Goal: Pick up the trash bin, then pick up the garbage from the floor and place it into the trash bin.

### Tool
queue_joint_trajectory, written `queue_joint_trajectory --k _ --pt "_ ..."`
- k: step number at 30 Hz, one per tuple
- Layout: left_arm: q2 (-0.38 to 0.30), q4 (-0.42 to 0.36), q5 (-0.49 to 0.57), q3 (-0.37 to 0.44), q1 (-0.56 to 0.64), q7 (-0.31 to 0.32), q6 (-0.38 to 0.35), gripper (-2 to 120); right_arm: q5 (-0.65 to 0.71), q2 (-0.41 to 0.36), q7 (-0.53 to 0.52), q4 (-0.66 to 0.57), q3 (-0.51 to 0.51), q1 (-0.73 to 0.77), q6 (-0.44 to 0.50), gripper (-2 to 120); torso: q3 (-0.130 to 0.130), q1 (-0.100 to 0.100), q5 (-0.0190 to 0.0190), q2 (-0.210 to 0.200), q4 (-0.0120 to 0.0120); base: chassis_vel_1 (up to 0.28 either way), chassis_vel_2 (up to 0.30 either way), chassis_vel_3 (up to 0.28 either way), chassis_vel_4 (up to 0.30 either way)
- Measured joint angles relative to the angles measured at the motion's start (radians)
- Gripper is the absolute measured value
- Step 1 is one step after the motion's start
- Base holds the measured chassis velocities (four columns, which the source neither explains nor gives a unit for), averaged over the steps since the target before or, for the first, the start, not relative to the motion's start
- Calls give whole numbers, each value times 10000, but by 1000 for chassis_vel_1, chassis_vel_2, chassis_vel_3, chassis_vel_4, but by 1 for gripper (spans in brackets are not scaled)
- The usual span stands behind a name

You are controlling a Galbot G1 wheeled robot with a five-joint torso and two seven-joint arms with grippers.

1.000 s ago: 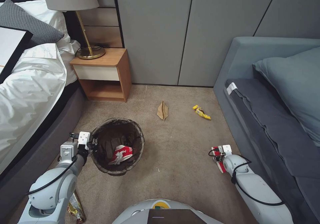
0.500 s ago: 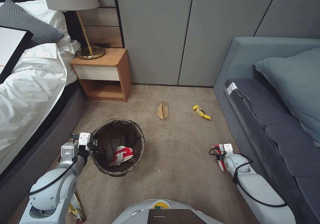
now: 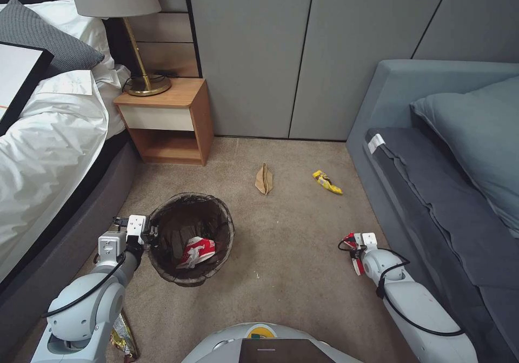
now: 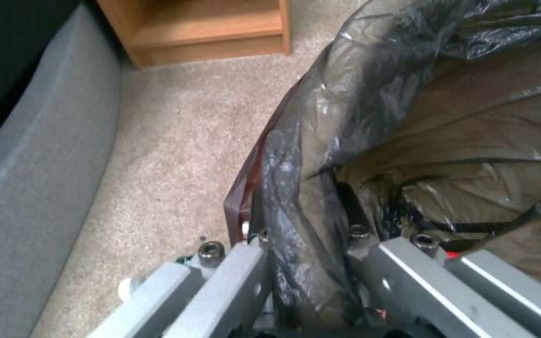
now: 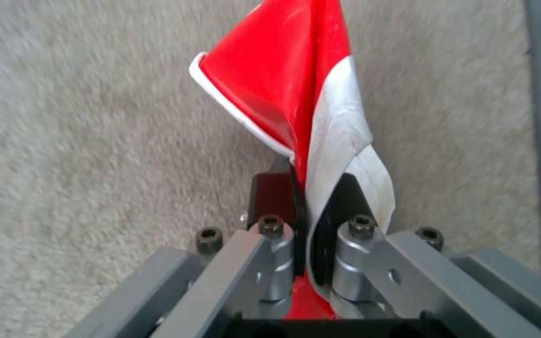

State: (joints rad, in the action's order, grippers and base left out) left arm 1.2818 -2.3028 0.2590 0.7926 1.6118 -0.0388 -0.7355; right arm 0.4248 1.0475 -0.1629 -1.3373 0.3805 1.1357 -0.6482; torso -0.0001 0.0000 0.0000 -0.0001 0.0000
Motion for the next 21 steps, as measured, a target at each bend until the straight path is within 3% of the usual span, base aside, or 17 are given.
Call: queue_joint_trajectory --k 9,12,18,21 --pt "-49 -168 23 101 62 3 0 0 435 -439 -157 -2025 704 827 -240 0 0 0 0 0 -1 0 0 0 0" --pt "-63 -203 46 122 57 4 0 0 807 -756 -258 -3660 1106 1355 -501 0 0 0 -2 0 -1 0 0 0 0" --pt "-45 -209 48 95 29 5 0 0 1405 -1135 -471 -5486 1431 1784 -823 0 0 0 -2 1 -1 0 0 0 0" --pt "-25 -198 41 46 19 5 0 0 2301 -1510 -720 -7051 1367 1694 -891 0 0 0 -3 1 -2 0 0 0 0"
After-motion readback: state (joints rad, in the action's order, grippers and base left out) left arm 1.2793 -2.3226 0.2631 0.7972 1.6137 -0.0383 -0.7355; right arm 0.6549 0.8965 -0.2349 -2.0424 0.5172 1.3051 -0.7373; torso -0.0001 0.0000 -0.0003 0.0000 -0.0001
